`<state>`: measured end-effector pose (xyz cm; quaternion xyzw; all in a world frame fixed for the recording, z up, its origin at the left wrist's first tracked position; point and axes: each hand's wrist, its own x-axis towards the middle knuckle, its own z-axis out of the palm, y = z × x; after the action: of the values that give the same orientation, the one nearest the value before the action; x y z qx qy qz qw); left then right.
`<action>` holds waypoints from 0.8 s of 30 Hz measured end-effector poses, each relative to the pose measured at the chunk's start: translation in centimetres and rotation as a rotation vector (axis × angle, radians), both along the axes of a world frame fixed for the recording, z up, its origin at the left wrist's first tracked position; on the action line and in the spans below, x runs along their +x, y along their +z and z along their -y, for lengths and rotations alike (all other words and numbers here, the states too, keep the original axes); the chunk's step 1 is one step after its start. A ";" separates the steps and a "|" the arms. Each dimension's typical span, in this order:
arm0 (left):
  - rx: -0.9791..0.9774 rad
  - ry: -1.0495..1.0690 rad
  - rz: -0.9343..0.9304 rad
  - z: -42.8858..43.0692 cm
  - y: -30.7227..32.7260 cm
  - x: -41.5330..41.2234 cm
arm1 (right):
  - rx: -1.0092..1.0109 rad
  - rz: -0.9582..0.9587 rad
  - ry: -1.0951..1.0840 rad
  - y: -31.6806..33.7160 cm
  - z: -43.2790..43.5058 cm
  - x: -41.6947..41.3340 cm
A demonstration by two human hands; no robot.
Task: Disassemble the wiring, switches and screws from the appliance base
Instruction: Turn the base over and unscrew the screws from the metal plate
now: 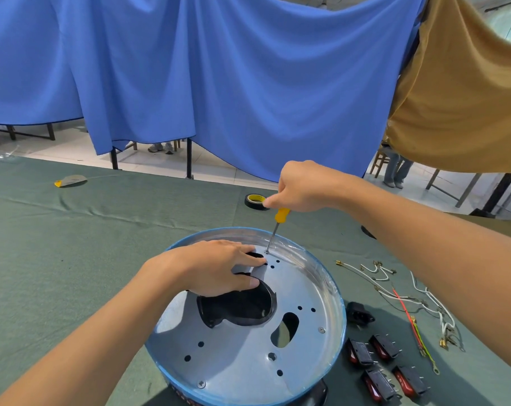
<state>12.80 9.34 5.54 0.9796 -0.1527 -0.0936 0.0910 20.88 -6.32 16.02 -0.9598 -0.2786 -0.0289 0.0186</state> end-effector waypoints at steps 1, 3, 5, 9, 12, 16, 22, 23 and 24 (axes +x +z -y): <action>0.001 0.001 -0.002 0.0 0.0 0.0 | -0.011 -0.019 0.023 0.1 0.0 -0.1; 0.004 0.006 -0.008 0.0 0.0 0.0 | -0.022 -0.062 0.055 0.5 0.1 -0.3; 0.007 0.008 -0.006 0.0 0.0 0.1 | -0.002 -0.132 0.074 0.9 0.2 -0.2; 0.005 0.007 -0.005 0.0 0.0 0.1 | -0.001 -0.142 0.053 0.6 0.0 0.1; 0.001 0.012 -0.008 0.0 0.0 0.0 | -0.010 -0.029 0.002 0.3 -0.2 0.2; 0.001 0.016 -0.015 0.0 0.1 0.0 | -0.053 -0.113 0.054 0.7 0.1 0.4; 0.000 0.015 -0.008 0.0 0.0 0.0 | 0.042 -0.312 0.090 0.7 0.5 0.6; 0.000 0.014 -0.005 0.0 0.0 0.0 | 0.038 -0.281 0.078 0.4 0.4 0.7; 0.000 0.012 -0.003 0.0 0.0 0.0 | 0.035 -0.227 0.053 0.3 0.2 0.7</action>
<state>12.80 9.35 5.54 0.9804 -0.1465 -0.0948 0.0919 21.61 -6.55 16.27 -0.9488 -0.2994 0.0756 0.0673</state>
